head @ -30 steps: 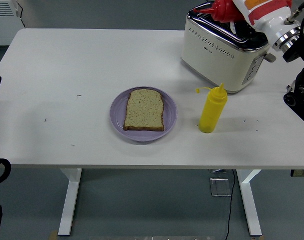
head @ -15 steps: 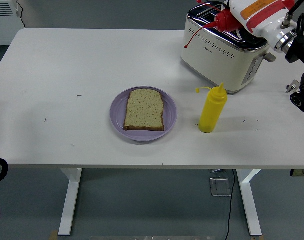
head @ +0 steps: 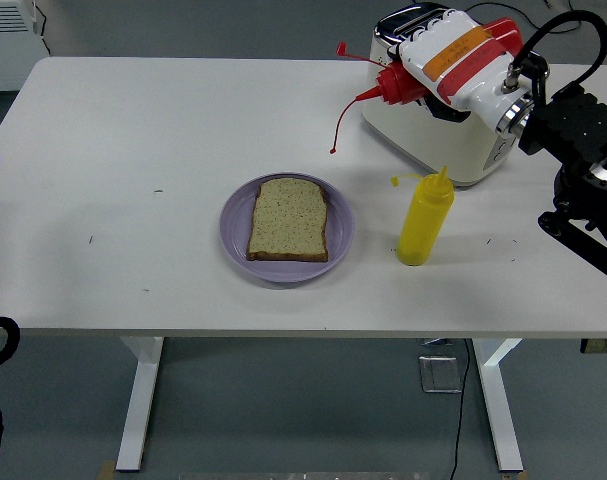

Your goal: Pick up the cup,pour liquid into bread,place the cup on the desk

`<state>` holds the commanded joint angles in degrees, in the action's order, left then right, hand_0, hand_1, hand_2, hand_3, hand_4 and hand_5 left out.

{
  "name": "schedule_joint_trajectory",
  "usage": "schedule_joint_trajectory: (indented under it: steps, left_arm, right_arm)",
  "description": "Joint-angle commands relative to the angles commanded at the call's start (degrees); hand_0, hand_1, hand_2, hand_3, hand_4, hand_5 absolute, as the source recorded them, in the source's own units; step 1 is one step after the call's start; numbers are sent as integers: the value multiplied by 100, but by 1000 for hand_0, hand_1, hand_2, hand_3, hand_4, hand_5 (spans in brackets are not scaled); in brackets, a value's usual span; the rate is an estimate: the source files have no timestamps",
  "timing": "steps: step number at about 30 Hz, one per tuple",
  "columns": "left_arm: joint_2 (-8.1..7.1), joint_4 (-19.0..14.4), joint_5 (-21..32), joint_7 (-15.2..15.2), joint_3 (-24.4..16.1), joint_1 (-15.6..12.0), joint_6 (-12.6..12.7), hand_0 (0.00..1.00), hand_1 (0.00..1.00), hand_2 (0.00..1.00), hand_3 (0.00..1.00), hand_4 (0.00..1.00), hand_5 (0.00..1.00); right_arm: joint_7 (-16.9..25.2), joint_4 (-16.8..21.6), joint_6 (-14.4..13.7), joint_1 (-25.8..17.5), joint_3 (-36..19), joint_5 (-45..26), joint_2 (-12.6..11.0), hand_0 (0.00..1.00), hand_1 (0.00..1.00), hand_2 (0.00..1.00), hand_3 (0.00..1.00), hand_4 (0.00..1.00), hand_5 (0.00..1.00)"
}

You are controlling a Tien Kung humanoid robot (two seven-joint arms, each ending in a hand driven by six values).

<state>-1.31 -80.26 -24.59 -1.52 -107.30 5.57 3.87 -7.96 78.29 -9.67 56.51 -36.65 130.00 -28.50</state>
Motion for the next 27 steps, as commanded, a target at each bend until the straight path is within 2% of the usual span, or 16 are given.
schedule_joint_trajectory:
  steps: [3,6,13,15,18,23,25,27]
  left_arm:
    - [-6,2,0,-1,-5,-14,4,785,736,737,694,513,998]
    - [-5,3,0,-1,5,-25,3,785,736,737,694,513,998]
    - [7,9,-2,2,53,-9,-5,785,736,737,694,513,998]
    - [9,10,-2,2,56,-7,-5,785,736,737,694,512,998]
    - [5,12,-4,0,47,-21,0,785,736,737,694,512,998]
    - [0,15,-3,0,40,-62,6,785,736,737,694,512,998]
    - [-3,18,-3,1,60,-54,4,785,736,737,694,512,998]
    - [-4,24,-4,1,72,-41,4,785,736,737,695,512,998]
  right_arm:
    - [-17,50,-26,-21,-340,0,-38,186,290,382,463,336,128]
    - [-54,92,-121,-67,-556,0,26,186,290,382,463,336,128]
    - [-43,-114,48,1,587,0,331,188,291,383,462,333,135]
    - [-42,-121,51,-7,655,0,347,193,292,383,463,331,136]
    - [-58,-101,-3,-78,458,0,353,193,292,383,463,331,136]
    - [-135,30,-339,-217,-234,0,266,193,292,383,464,335,127]
    - [-162,159,-565,-352,-528,-57,280,193,292,383,464,335,127]
    - [-131,363,-931,-554,-912,-575,287,213,293,383,463,338,121]
